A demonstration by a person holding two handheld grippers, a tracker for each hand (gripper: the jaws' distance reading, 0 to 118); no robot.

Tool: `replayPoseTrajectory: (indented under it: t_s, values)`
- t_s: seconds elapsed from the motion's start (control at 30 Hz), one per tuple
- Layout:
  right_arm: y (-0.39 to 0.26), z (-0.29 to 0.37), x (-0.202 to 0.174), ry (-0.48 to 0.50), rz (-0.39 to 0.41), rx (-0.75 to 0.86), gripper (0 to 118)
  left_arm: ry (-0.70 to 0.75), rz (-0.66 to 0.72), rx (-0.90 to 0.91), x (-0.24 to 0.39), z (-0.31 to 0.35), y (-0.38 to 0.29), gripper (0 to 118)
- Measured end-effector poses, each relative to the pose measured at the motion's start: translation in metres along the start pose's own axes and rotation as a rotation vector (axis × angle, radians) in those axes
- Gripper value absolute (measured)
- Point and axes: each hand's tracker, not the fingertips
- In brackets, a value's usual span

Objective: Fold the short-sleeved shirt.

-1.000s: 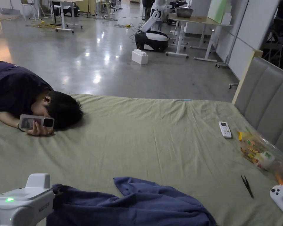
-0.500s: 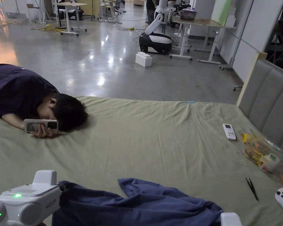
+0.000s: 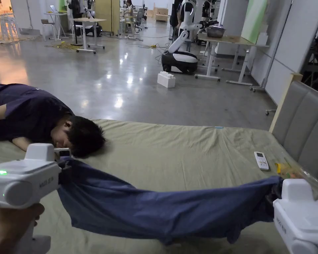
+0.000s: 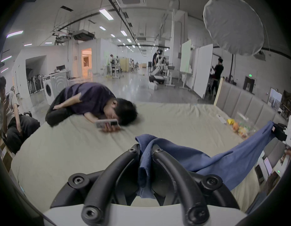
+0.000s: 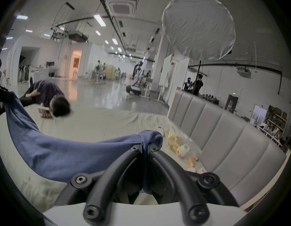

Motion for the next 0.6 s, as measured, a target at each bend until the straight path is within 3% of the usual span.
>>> replayPoseTrajectory:
  t_s: [0.1,0.37,0.6]
  values:
    - [0.033,0.002,0.011,0.007,-0.055,0.023,5,0.021,0.015,0.060,-0.010,0.014,0.033,11]
    - [0.095,-0.011,0.030,-0.006,-0.050,0.119,5,0.057,0.021,0.124,-0.033,0.037,0.098,11]
    - [0.132,-0.023,0.017,0.005,-0.044,0.154,5,0.083,0.013,0.145,-0.029,0.034,0.124,11]
